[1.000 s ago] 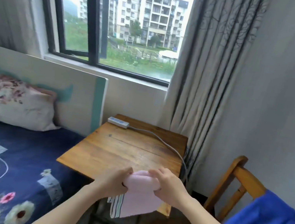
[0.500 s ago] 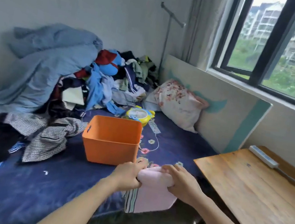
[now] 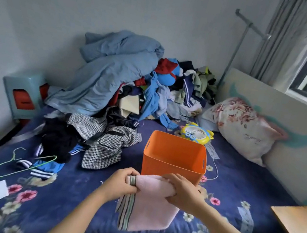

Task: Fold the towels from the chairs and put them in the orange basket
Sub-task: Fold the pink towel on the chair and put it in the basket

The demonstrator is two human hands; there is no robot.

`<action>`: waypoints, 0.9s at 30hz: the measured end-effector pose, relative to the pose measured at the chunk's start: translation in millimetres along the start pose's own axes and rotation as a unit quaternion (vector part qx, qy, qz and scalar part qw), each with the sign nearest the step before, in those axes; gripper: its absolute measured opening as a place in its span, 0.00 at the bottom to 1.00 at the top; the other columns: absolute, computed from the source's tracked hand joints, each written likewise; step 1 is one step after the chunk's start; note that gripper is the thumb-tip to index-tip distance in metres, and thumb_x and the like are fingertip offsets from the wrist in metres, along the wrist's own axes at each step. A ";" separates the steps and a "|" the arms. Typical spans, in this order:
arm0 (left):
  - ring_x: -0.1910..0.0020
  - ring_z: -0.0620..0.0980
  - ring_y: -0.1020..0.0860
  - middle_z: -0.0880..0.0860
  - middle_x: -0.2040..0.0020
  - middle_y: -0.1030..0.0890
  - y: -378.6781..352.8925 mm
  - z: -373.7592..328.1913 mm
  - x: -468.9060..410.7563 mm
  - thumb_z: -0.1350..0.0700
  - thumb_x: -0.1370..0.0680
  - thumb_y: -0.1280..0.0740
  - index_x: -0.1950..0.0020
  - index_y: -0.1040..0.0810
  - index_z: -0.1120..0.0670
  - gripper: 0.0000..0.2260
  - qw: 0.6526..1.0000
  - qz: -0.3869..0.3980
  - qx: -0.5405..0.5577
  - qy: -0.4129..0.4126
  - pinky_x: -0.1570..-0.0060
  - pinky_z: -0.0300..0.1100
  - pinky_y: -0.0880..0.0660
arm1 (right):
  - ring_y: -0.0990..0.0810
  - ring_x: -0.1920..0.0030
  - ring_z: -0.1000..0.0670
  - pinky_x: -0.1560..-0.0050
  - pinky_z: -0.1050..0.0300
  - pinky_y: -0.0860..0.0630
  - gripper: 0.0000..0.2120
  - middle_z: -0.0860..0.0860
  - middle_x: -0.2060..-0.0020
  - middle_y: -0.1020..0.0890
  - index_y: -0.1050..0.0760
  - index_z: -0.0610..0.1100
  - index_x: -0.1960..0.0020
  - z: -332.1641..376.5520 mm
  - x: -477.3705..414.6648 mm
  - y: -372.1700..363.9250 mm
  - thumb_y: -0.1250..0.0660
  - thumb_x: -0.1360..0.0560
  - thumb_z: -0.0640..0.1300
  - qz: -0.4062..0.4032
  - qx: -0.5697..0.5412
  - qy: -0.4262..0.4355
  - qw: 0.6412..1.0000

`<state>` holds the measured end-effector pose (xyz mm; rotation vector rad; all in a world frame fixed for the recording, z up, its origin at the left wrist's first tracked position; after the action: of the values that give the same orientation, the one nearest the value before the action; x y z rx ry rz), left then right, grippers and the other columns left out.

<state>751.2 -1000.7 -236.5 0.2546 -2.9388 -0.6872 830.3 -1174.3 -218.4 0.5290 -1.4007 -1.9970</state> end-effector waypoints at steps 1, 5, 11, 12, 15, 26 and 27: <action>0.65 0.40 0.24 0.44 0.67 0.20 7.6 6.2 1.0 0.57 0.38 0.26 0.59 0.22 0.48 0.11 0.999 -0.013 0.035 0.010 0.60 0.37 0.26 | 0.28 0.38 0.51 0.48 0.60 0.33 0.28 0.53 0.38 0.26 0.33 0.52 0.32 5.0 -6.3 1.4 0.33 0.31 0.42 0.003 -0.005 0.007 1.000; 0.65 0.38 0.22 0.45 0.66 0.19 28.9 27.9 4.8 0.66 0.30 0.27 0.57 0.21 0.53 0.10 0.986 -0.079 0.144 0.039 0.61 0.31 0.26 | 0.27 0.39 0.49 0.46 0.59 0.32 0.29 0.50 0.40 0.24 0.31 0.49 0.33 21.4 -31.9 1.9 0.31 0.33 0.42 0.019 -0.023 0.033 0.999; 0.65 0.37 0.21 0.46 0.67 0.18 37.5 46.0 -5.9 0.68 0.29 0.29 0.58 0.20 0.55 0.08 0.970 -0.142 0.189 0.063 0.62 0.30 0.25 | 0.25 0.41 0.48 0.47 0.57 0.30 0.29 0.50 0.41 0.24 0.31 0.49 0.33 21.3 -60.7 -13.0 0.30 0.34 0.42 0.032 -0.046 0.049 0.997; 0.65 0.37 0.21 0.46 0.67 0.18 38.5 44.2 -12.6 0.68 0.29 0.30 0.58 0.20 0.55 0.08 0.968 -0.148 0.192 0.060 0.62 0.29 0.25 | 0.25 0.41 0.48 0.47 0.57 0.30 0.29 0.50 0.41 0.24 0.31 0.49 0.33 17.4 -67.2 -12.4 0.30 0.34 0.42 0.031 -0.050 0.050 0.997; 0.64 0.38 0.21 0.46 0.67 0.18 39.9 35.8 -35.1 0.68 0.29 0.30 0.59 0.20 0.55 0.08 0.962 -0.165 0.208 0.055 0.62 0.30 0.25 | 0.25 0.41 0.48 0.46 0.57 0.30 0.30 0.50 0.41 0.24 0.31 0.49 0.33 3.3 -91.1 -4.8 0.29 0.34 0.42 0.023 -0.060 0.055 0.996; 0.54 0.44 0.21 0.50 0.55 0.19 16.1 8.6 -202.1 0.64 0.27 0.30 0.43 0.25 0.51 0.16 0.943 -0.214 0.248 0.066 0.54 0.34 0.25 | 0.25 0.42 0.49 0.46 0.56 0.28 0.28 0.51 0.41 0.23 0.30 0.48 0.34 -105.0 -209.8 43.2 0.28 0.33 0.42 -0.030 -0.099 0.051 0.993; 0.54 0.44 0.22 0.50 0.54 0.19 12.9 6.9 -216.7 0.64 0.27 0.30 0.43 0.25 0.51 0.16 0.942 -0.219 0.245 0.070 0.53 0.35 0.25 | 0.25 0.42 0.48 0.46 0.56 0.28 0.28 0.50 0.41 0.23 0.30 0.48 0.34 -116.2 -220.7 44.7 0.29 0.33 0.41 -0.035 -0.103 0.047 0.993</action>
<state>960.7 -945.5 -252.3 0.9782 -2.8781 0.0548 1075.4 -1110.2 -224.7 0.5763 -1.1178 -2.1146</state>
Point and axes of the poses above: each hand's wrist, its own x-axis away from the middle knuckle, its own y-axis out of the back of the hand, z = x × y, the point moved 6 cm from there along -x, towards the middle knuckle
